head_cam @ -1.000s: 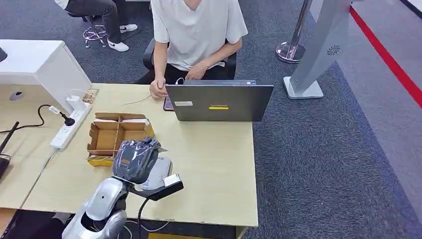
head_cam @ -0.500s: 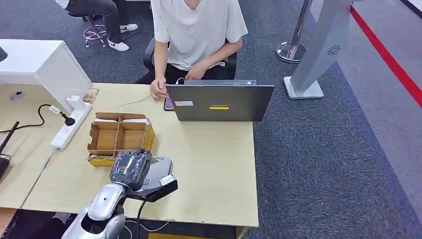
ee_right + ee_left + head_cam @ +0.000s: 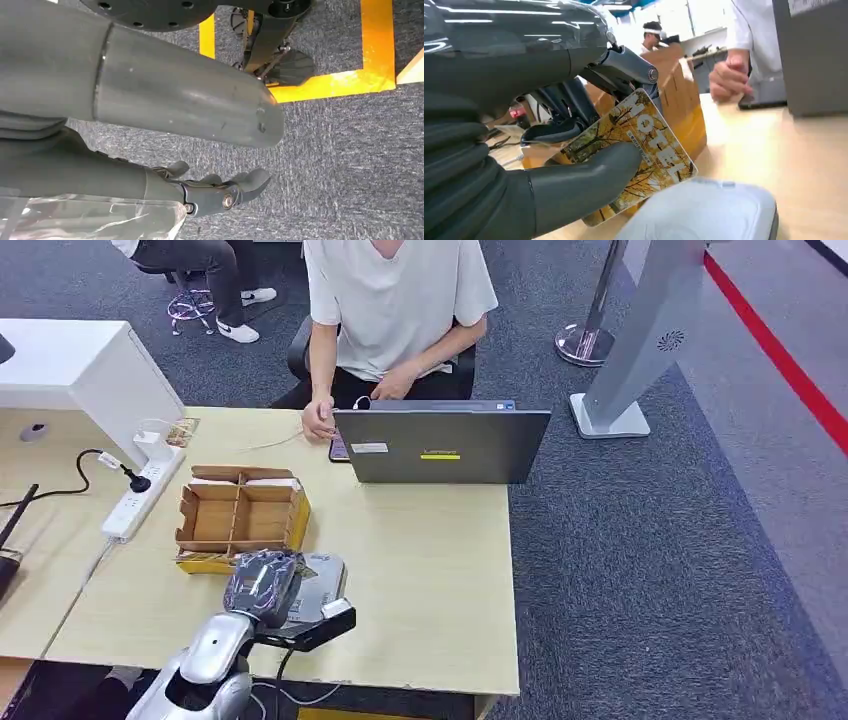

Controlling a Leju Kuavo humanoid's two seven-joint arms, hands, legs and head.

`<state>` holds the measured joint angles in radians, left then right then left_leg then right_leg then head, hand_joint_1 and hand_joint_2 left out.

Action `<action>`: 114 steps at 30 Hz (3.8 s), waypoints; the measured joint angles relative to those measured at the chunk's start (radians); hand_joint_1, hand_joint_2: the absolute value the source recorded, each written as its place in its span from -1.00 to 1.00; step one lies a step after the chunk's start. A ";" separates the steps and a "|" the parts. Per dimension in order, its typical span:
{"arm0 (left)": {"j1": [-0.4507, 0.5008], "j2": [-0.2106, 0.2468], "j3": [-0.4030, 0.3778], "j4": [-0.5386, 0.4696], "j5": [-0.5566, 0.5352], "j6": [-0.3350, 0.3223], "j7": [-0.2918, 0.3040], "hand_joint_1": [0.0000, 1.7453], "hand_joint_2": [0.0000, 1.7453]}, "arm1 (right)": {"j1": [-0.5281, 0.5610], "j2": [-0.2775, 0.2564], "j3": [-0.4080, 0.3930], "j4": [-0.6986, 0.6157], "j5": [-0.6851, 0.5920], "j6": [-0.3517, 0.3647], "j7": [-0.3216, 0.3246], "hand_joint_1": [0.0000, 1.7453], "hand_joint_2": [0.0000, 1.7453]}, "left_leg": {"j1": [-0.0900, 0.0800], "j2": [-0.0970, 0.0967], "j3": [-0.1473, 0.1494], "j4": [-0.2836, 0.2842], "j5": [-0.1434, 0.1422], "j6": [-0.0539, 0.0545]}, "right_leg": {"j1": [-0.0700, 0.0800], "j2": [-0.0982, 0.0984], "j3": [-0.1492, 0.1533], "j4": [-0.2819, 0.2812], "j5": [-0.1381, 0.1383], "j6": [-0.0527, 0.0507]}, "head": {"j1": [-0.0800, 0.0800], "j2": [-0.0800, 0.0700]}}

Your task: Pass the card to the sensor for recognition and then transmit it.

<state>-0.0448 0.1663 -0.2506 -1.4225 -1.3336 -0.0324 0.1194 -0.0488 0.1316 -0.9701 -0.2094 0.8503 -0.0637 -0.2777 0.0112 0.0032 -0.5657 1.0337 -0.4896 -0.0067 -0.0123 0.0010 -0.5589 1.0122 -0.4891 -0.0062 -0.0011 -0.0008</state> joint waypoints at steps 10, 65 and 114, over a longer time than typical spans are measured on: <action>0.001 -0.005 -0.002 0.026 0.048 -0.042 -0.035 1.00 1.00 | -0.003 0.001 0.000 0.000 0.016 0.003 0.003 -1.00 -1.00 | 0.000 0.000 0.000 0.000 0.000 0.000 | 0.000 0.000 0.000 0.000 0.000 0.000 | 0.000 0.000; -0.542 0.077 0.082 0.199 -0.135 0.200 0.008 -1.00 1.00 | -0.027 0.008 0.004 0.002 0.084 0.028 -0.014 -1.00 -1.00 | 0.000 -0.003 -0.007 0.000 0.010 -0.001 | 0.000 -0.002 -0.007 0.001 0.008 0.000 | 0.000 0.000; 0.073 0.093 0.108 -0.201 -0.036 0.046 -0.023 -1.00 1.00 | -0.006 0.015 -0.082 0.002 0.042 0.018 -0.015 -1.00 1.00 | 0.000 -0.001 -0.010 0.000 0.008 0.000 | 0.000 0.000 -0.010 0.001 0.007 0.001 | 0.000 0.000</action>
<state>0.0279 0.2598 -0.1427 -1.6235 -1.3695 0.0137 0.0965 -0.0544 0.1469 -1.0521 -0.2079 0.8919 -0.0462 -0.2926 0.0114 0.0026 -0.5760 1.0332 -0.4814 -0.0066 -0.0122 0.0007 -0.5692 1.0130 -0.4818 -0.0048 -0.0011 -0.0008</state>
